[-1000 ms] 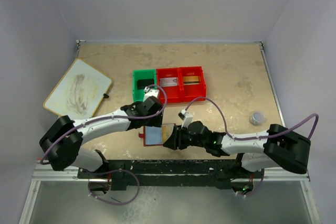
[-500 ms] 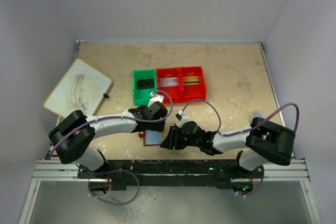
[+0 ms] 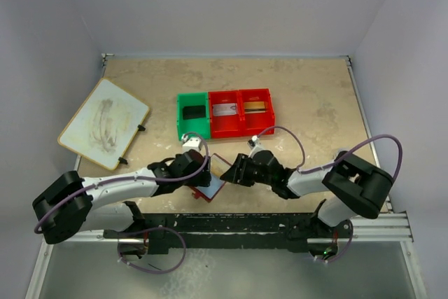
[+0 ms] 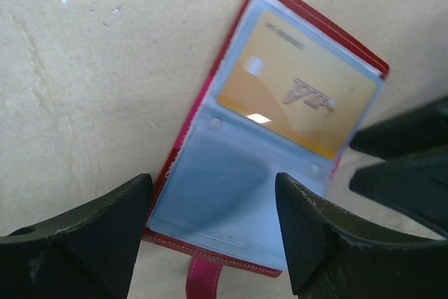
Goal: Take the credit cards out of the card holder
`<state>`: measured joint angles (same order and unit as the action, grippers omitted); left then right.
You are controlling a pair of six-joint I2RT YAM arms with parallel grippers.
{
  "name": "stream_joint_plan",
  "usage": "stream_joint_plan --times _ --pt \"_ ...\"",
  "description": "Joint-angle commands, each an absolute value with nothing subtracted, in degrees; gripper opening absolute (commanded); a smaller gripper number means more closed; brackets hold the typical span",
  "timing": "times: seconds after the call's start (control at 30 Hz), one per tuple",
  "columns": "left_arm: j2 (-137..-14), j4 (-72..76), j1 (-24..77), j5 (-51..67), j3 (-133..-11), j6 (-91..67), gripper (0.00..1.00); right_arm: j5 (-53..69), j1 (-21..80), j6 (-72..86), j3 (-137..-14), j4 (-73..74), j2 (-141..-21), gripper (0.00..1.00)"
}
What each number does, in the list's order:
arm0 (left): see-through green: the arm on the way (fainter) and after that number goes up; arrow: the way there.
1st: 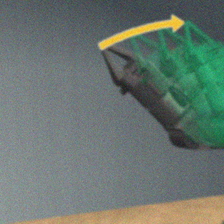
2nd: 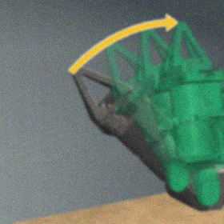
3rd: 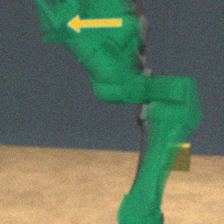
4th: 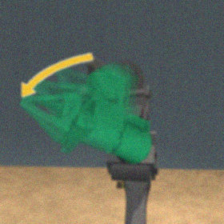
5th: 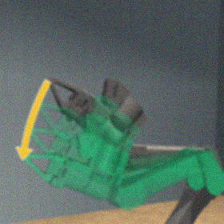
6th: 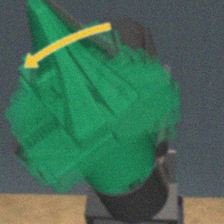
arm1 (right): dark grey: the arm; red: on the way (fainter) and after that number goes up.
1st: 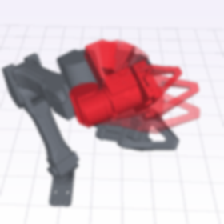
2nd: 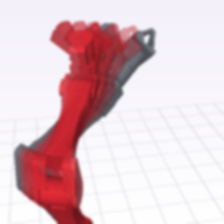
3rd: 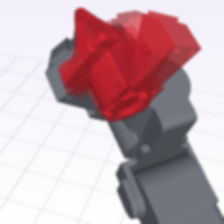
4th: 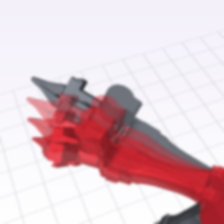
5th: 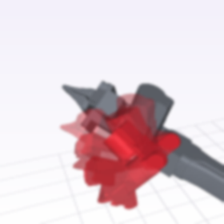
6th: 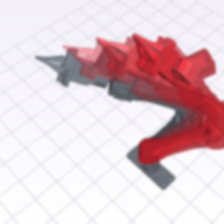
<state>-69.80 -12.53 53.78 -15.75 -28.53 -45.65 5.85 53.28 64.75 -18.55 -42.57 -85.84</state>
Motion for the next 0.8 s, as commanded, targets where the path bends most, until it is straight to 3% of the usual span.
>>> stream_joint_plan --times 0.0,0.4,0.77 --pt "-68.4 -6.5 56.4 -11.5 -25.8 -50.6 0.68 5.6 51.6 59.6 -21.9 -35.8 -88.0 0.51" --pt "-71.4 -2.3 69.7 -17.9 -25.8 -58.3 0.64 0.7 51.5 49.2 -35.9 -16.1 -90.5 0.52" --pt "-83.4 2.4 79.3 -23.3 -34.1 -61.2 0.64 5.6 51.6 38.3 -41.4 -15.3 -93.8 0.49"
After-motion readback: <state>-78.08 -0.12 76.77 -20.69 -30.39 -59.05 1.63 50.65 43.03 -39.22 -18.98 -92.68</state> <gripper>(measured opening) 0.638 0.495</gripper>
